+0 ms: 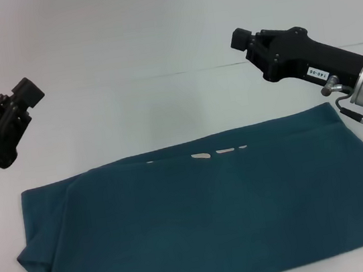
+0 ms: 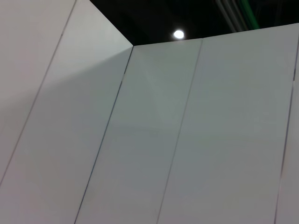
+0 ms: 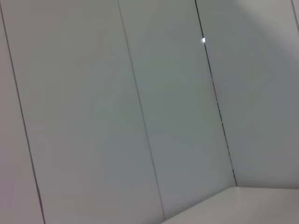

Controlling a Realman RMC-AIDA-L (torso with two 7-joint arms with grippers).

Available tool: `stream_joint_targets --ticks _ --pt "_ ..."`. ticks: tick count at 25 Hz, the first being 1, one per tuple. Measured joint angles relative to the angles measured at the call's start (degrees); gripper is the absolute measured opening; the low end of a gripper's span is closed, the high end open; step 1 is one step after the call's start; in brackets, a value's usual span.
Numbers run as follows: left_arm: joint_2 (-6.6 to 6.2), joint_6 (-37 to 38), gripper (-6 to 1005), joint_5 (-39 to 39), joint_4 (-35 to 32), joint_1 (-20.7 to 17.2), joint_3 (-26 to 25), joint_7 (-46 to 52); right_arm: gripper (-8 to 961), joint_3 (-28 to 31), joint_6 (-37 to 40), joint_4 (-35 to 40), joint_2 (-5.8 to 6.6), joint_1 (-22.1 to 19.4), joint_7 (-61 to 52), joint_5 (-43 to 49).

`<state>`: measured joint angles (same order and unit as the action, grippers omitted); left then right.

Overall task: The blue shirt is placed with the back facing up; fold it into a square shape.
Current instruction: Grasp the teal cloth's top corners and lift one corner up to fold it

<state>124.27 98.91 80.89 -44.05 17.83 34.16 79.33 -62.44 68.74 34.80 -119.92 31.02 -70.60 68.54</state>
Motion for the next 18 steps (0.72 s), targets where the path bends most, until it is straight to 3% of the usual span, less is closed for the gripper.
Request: stream_joint_targets --ticks 10,18 --pt "0.22 0.17 77 -0.42 3.07 -0.73 -0.91 -2.5 14 0.17 -0.2 0.09 0.39 -0.67 -0.36 0.33" --pt "-0.31 -1.12 82 1.71 0.81 -0.73 -1.48 -4.91 90 0.86 -0.62 -0.09 0.45 -1.47 -0.51 0.42"
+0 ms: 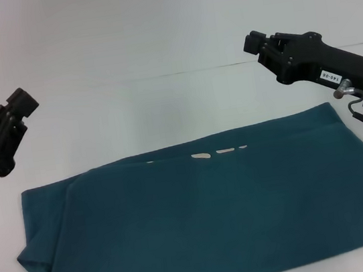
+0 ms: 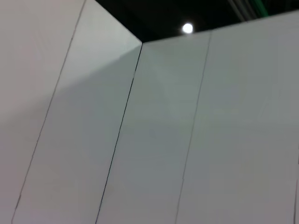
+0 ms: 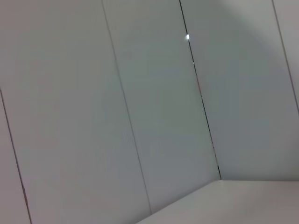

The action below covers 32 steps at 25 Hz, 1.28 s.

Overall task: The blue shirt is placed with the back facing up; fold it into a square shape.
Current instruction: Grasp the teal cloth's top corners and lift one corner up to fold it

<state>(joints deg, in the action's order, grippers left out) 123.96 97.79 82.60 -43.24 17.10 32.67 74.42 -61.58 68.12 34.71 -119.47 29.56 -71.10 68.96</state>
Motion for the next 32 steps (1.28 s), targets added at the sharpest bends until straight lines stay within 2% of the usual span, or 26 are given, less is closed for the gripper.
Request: stream_joint_targets --ticks 8,11,16,19,25,27,31,32 --pt "-0.04 -2.21 88 4.66 -7.71 -2.99 -0.78 4.39 104 -0.37 1.44 0.63 0.54 0.74 -2.11 0.04" --pt "-0.04 -2.28 93 5.67 -8.14 -3.16 -1.06 4.77 110 -0.58 1.69 0.72 0.6 0.9 -1.93 0.79" --pt "-0.04 -2.29 117 7.2 -8.33 -3.01 -1.15 5.29 333 -0.15 1.41 1.29 0.69 1.19 -1.15 5.06" --pt "-0.04 -2.34 138 8.96 -8.6 -2.99 -1.14 6.61 333 0.37 1.3 1.82 1.17 1.24 -0.68 7.88" --pt "0.21 -4.01 179 16.23 -13.75 -4.16 -1.22 10.13 334 0.73 1.1 2.35 1.96 1.9 -0.76 11.11" --pt "0.15 -3.97 193 19.36 -16.14 -4.6 -1.74 11.1 334 0.78 0.34 2.22 1.81 2.18 -0.51 11.39" --pt "0.03 -4.95 277 29.25 -23.91 -5.32 -3.76 13.15 334 0.98 -1.48 3.1 1.22 2.48 0.73 10.99" --pt "-0.31 -5.27 302 34.18 -26.27 -5.2 -4.97 15.18 334 1.15 -1.78 3.35 1.14 2.63 0.53 10.88"
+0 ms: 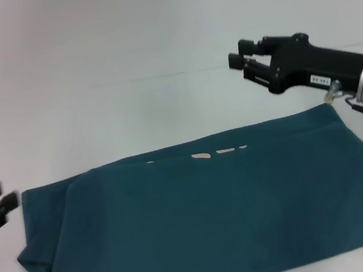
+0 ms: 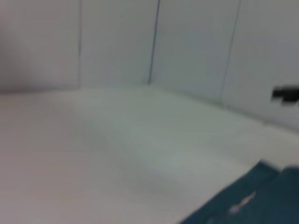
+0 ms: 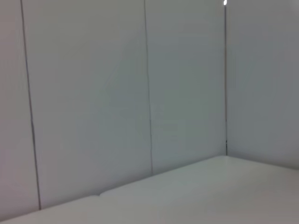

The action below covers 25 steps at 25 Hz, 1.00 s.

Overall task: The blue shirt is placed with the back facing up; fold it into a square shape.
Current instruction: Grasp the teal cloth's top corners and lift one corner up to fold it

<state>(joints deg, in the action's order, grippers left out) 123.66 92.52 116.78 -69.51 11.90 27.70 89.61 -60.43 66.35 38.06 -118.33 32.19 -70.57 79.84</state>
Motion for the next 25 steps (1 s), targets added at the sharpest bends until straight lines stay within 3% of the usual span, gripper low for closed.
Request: stream_joint_targets --ticks 3,9,17,25 --pt "-0.36 0.67 379 5.96 -2.31 0.35 -1.17 2.16 334 0.37 -1.32 0.35 -0.77 1.15 -0.93 0.0" --pt "-0.07 4.28 380 17.24 -7.44 0.45 -1.51 4.74 333 -1.46 -3.89 -1.56 -1.96 3.58 -1.24 -0.45" --pt "-0.75 8.89 377 22.33 -8.39 2.8 -1.43 8.36 333 -6.36 -5.26 -2.99 -2.08 4.33 -1.27 -5.07" --pt "-0.37 12.47 374 25.15 -9.1 3.92 1.07 11.07 334 -9.55 -9.73 -3.06 -2.08 4.29 -1.93 -5.39"
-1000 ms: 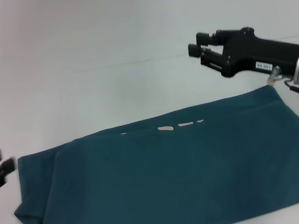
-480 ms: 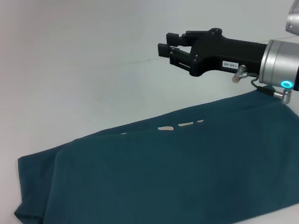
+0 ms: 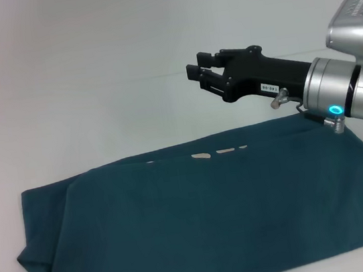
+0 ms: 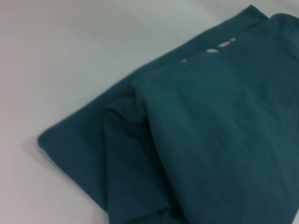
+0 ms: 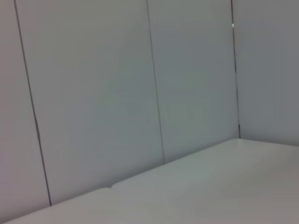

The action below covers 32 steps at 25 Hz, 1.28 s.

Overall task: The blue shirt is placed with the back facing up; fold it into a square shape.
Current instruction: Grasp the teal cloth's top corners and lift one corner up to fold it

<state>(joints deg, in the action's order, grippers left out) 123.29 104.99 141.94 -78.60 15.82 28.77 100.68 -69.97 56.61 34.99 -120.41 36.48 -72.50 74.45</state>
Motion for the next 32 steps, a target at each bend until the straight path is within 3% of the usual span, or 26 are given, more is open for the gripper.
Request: stream_joint_targets --ticks 12,21,32 --pt "0.61 -1.03 377 1.02 3.37 0.37 6.15 2.58 334 -2.08 -0.67 0.1 0.0 0.41 0.16 -0.02" --pt "0.67 -3.58 379 5.9 7.98 3.1 7.05 2.67 333 -2.8 -1.13 -0.11 0.0 -0.14 0.39 0.0" --pt "0.59 -5.32 379 7.75 8.99 3.59 7.26 2.68 333 -2.8 -1.16 -0.26 0.08 -0.26 0.5 0.1"
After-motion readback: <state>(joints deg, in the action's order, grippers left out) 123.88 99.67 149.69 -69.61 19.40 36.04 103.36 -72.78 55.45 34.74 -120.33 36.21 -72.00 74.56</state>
